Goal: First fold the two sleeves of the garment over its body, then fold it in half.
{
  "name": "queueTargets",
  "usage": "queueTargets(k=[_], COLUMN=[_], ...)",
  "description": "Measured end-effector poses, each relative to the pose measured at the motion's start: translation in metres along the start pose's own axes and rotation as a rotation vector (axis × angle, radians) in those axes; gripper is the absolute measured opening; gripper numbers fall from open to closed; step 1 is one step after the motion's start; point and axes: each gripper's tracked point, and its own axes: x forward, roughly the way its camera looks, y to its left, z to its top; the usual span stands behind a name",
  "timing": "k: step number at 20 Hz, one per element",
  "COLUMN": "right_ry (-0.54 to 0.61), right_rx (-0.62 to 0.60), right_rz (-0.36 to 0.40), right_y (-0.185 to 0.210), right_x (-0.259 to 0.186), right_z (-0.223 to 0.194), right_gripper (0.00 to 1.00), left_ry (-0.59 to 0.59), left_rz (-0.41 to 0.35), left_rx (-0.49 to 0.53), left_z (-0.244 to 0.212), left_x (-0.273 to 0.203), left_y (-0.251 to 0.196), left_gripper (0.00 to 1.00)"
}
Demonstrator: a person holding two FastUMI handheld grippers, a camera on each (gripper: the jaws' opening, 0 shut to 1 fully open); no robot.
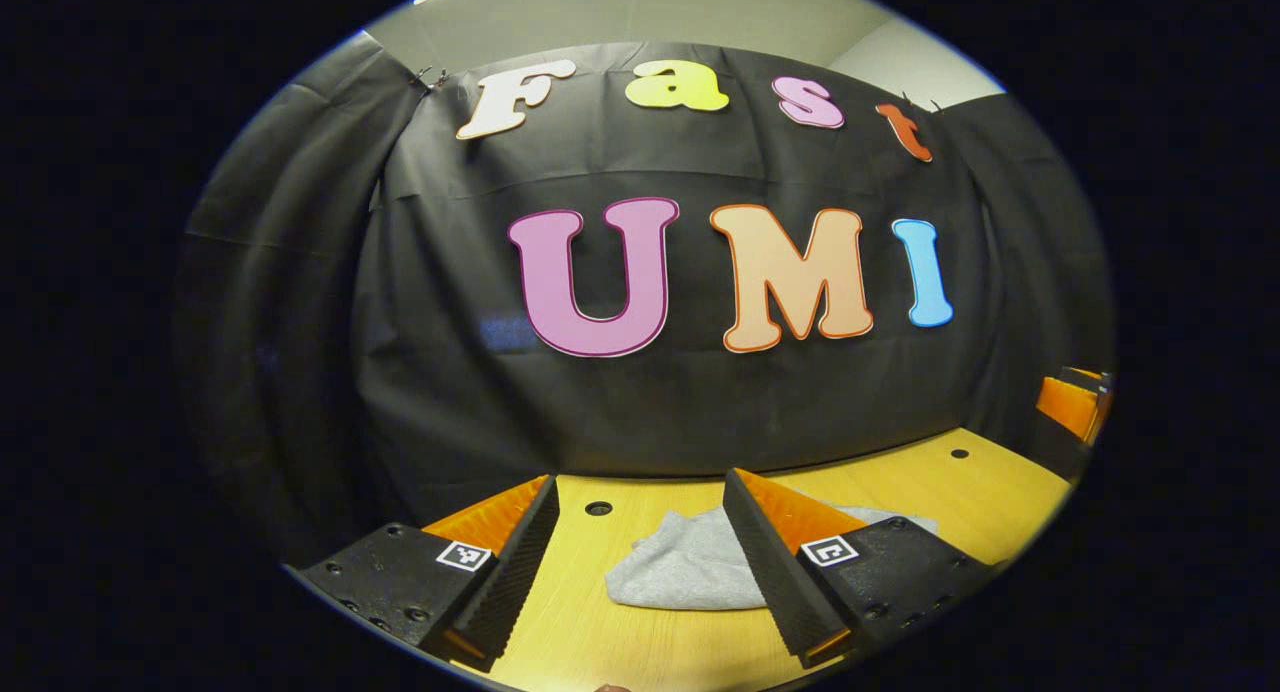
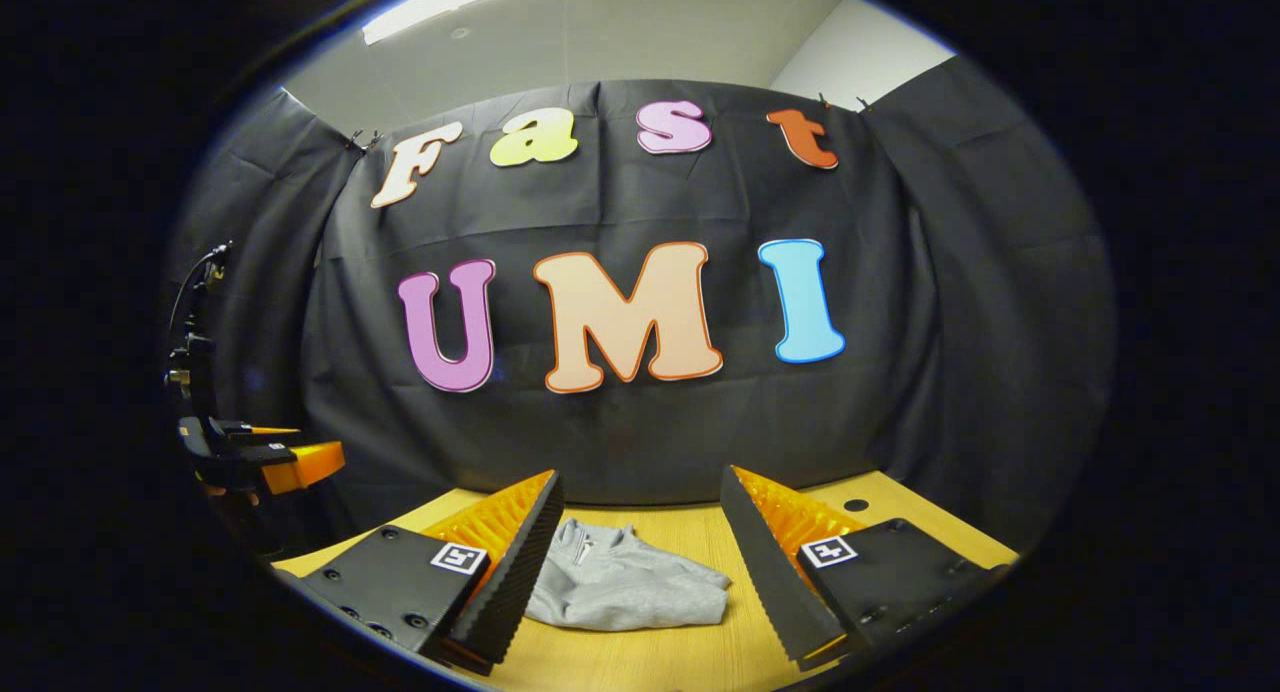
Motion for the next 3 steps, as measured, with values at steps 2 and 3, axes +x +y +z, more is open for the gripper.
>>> queueTargets(k=[2, 3], right_ry=[-0.014, -0.026], right_rx=[-0.002, -0.011], right_rz=[-0.001, -0.004], right_y=[0.0049, 0.0054], right_x=[-0.0065, -0.0103], right_z=[0.0098, 0.0142], right_gripper=[0.98, 0.98], left_ry=[-0.02, -0.024], left_rz=[-0.001, -0.012], left_rx=[-0.002, 0.003], left_z=[0.0074, 0.0108], left_x=[-0.0071, -0.0092], left_y=[0.0041, 0.0032], left_gripper=[0.95, 0.96])
